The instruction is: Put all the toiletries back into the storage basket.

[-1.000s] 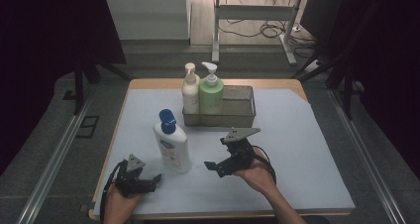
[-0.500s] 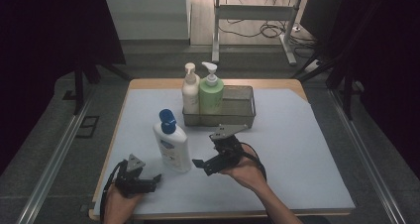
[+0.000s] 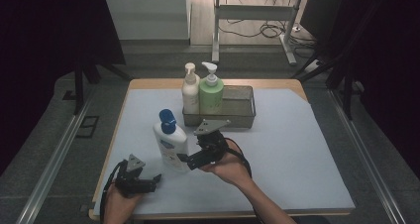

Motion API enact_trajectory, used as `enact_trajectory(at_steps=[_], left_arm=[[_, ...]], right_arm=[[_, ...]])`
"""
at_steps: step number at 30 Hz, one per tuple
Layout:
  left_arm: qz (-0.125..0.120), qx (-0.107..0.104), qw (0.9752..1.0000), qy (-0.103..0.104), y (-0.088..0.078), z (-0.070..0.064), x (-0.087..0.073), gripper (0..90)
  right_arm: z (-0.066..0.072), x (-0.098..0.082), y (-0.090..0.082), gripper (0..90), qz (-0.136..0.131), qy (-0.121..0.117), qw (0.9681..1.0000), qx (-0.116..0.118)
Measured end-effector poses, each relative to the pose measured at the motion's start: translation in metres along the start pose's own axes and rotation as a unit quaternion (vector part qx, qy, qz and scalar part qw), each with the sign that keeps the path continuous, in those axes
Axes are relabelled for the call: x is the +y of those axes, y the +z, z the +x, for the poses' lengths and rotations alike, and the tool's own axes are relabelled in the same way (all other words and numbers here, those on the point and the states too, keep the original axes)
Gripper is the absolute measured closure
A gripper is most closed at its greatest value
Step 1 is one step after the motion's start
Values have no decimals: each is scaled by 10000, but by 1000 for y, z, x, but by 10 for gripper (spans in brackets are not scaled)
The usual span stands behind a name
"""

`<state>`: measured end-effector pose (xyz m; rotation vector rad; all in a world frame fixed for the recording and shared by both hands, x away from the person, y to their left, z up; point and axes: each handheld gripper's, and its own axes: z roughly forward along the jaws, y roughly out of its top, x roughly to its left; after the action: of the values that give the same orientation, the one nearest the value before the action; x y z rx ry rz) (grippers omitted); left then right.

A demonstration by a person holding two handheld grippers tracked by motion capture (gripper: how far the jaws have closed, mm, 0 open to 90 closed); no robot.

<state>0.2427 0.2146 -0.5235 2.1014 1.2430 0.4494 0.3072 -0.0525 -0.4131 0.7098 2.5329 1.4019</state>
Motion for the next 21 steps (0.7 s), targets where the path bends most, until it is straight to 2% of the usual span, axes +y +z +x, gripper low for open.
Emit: enact_trajectory(at_steps=[11,21], left_arm=[[-1,0,10000,-1,0,0,0,123],[-9,2,10000,-12,0,0,0,123]], right_arm=[[10,13,22,134,-83,-114,9997,-187],[20,22,40,201,-16,-294,9983,-496]])
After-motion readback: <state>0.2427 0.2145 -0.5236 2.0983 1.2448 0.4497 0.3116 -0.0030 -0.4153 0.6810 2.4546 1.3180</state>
